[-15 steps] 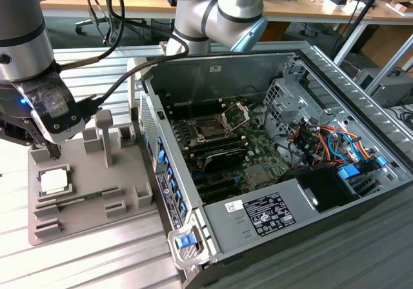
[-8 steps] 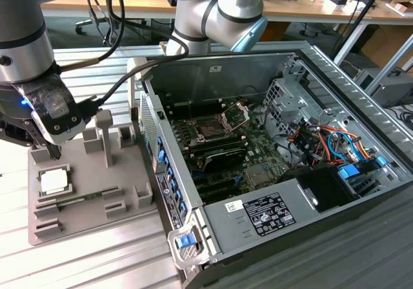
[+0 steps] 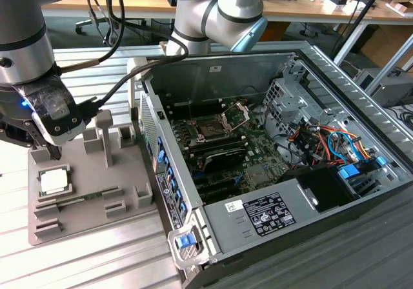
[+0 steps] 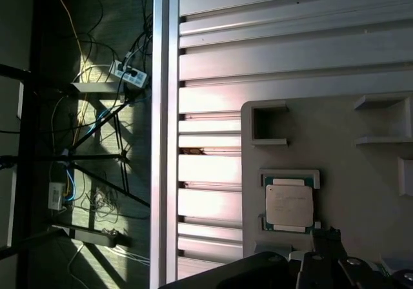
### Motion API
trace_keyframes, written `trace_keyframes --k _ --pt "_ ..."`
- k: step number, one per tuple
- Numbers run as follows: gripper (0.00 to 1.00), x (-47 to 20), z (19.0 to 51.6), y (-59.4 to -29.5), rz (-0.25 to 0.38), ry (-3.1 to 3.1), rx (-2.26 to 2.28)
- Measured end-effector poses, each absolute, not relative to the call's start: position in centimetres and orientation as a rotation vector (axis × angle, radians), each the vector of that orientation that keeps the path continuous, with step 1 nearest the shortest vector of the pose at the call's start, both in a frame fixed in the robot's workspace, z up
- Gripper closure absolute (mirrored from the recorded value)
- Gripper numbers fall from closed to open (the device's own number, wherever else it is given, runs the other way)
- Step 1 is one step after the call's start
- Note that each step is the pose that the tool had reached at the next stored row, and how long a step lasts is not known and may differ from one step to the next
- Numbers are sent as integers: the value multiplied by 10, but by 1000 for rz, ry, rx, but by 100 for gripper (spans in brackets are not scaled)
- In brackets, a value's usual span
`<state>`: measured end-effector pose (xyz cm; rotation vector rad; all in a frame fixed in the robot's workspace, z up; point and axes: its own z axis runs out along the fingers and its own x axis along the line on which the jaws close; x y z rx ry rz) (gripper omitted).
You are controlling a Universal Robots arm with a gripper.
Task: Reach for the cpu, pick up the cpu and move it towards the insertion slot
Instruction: 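Pick up the cpu and move it towards the insertion slot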
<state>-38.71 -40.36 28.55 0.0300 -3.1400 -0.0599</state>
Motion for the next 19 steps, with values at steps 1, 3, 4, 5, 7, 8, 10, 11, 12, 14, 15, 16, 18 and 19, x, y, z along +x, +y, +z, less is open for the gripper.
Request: trace_keyframes --k 1,3,4,5,7,8,10,11,12,14,15,16,18,19 --pt "89 -387 285 -404 -60 -3140 30" --pt "89 -387 285 -404 -60 -3140 30" --pt "89 -387 284 -404 -60 -3140 30" --pt "89 -387 284 -404 -60 -3140 30" --pt "89 -387 284 -404 -60 -3140 30" --pt "89 -387 283 -404 -60 -3140 30" --pt "89 -387 283 -404 -60 -3140 30" --pt "89 -387 282 -404 -60 -3140 30" --pt "89 -387 282 -404 -60 -3140 30" --pt "89 -387 282 -404 -60 -3140 30" --pt "89 -387 281 -404 -60 -3140 30" --pt "89 -387 281 -404 -60 -3140 30" --pt "89 -387 281 -404 -60 -3140 30" --pt "89 -387 280 -404 -60 -3140 30"
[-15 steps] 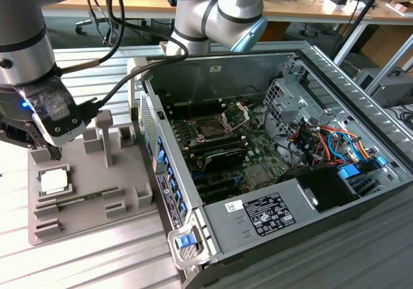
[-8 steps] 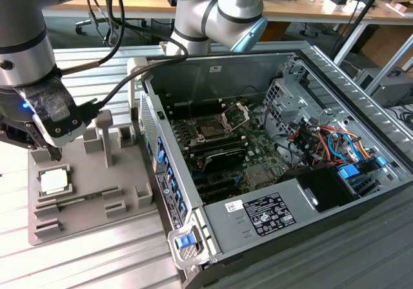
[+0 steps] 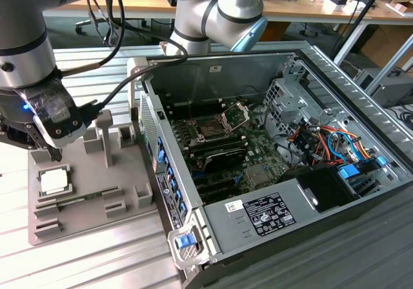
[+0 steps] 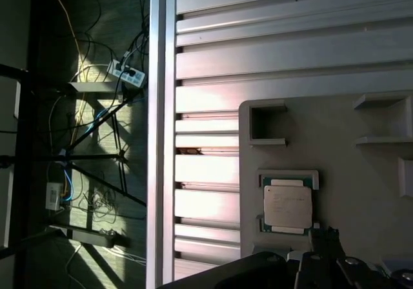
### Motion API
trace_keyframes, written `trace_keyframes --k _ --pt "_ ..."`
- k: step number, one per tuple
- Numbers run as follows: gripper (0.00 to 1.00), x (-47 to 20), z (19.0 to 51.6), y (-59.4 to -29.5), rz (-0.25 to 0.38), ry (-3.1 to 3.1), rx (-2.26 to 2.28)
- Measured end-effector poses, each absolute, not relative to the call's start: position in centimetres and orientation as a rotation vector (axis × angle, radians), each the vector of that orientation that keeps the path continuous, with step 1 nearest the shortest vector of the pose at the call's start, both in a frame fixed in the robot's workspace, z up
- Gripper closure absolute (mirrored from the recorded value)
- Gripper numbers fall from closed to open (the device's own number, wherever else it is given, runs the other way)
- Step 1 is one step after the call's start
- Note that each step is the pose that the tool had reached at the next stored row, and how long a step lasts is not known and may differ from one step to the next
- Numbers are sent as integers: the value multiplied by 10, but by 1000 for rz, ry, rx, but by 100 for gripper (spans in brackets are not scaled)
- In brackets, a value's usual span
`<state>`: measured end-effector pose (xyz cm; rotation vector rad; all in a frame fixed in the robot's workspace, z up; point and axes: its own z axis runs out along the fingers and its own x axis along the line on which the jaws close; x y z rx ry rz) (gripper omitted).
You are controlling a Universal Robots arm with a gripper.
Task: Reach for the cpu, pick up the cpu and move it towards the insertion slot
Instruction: 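Pick up the cpu and move it towards the insertion slot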
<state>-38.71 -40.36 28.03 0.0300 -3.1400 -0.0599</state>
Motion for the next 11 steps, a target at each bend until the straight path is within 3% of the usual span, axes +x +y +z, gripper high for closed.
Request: trace_keyframes --k 11 --pt "89 -387 278 -404 -60 -3140 30"
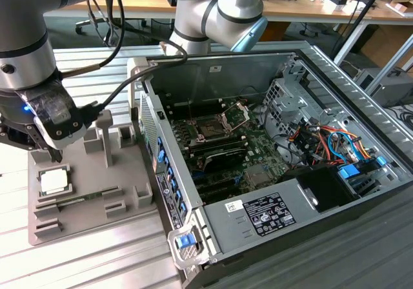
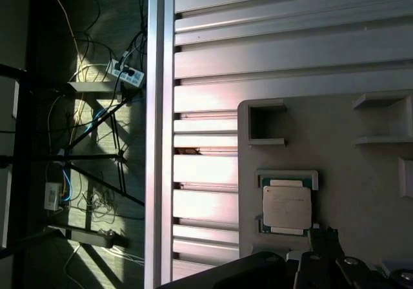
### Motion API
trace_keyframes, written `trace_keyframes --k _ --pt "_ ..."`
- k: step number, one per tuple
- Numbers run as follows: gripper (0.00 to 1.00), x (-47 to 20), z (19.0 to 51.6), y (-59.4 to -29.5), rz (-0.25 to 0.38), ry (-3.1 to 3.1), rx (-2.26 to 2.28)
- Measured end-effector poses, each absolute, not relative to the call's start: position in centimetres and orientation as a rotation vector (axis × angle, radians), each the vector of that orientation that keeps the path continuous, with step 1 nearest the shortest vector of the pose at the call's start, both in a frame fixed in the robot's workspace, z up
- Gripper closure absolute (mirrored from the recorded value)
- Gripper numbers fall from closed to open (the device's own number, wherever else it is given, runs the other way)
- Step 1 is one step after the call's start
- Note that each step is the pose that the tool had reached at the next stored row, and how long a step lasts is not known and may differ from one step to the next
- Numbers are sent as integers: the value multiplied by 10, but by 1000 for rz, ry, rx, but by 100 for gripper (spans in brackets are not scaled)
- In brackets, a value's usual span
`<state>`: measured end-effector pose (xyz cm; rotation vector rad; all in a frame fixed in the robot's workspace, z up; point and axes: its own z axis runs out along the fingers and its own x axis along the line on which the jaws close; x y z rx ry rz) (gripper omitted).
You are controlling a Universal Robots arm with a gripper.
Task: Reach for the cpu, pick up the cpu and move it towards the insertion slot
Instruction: 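Pick up the cpu and move it towards the insertion slot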
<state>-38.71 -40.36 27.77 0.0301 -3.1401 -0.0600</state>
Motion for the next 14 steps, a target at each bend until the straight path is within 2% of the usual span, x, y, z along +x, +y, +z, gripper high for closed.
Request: trace_keyframes --k 14 --pt "89 -387 267 -404 -60 -3140 30"
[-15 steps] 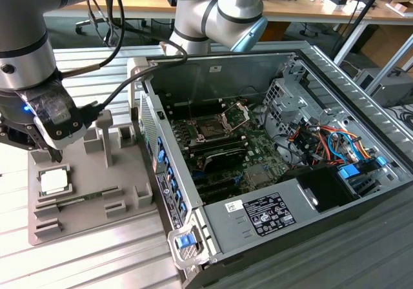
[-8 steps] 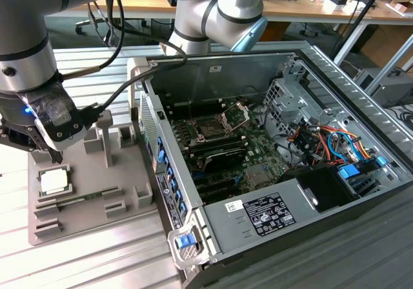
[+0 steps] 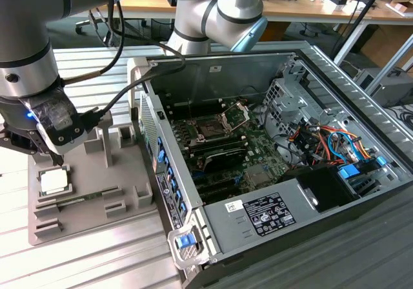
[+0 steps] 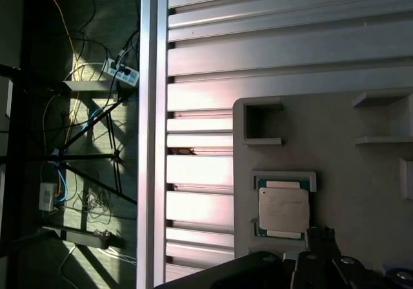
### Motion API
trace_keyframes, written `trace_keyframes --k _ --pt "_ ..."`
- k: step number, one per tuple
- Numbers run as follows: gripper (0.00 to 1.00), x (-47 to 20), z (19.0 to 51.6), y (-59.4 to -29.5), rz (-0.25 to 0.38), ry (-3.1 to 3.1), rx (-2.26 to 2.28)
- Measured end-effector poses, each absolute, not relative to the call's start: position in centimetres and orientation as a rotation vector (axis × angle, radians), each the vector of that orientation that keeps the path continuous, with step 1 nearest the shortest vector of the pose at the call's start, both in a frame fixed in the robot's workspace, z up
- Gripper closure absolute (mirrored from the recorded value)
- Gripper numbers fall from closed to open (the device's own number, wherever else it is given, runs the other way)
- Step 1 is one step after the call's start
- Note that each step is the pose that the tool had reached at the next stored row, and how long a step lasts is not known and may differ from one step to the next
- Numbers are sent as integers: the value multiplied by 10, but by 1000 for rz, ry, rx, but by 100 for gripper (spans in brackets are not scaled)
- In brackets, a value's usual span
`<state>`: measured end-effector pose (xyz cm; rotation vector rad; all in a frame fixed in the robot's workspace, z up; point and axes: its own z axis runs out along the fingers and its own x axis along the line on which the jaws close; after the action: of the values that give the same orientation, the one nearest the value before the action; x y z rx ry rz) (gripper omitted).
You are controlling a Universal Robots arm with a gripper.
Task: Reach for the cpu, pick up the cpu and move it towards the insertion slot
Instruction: 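Pick up the cpu and move it towards the insertion slot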
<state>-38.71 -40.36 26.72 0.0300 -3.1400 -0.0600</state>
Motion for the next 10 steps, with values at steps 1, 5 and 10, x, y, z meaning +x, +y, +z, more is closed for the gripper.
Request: trace_keyframes --k 1,5,10 --pt "89 -387 267 -404 -60 -3140 30" --pt "89 -387 265 -404 -60 -3140 30" --pt "89 -387 264 -404 -60 -3140 30"
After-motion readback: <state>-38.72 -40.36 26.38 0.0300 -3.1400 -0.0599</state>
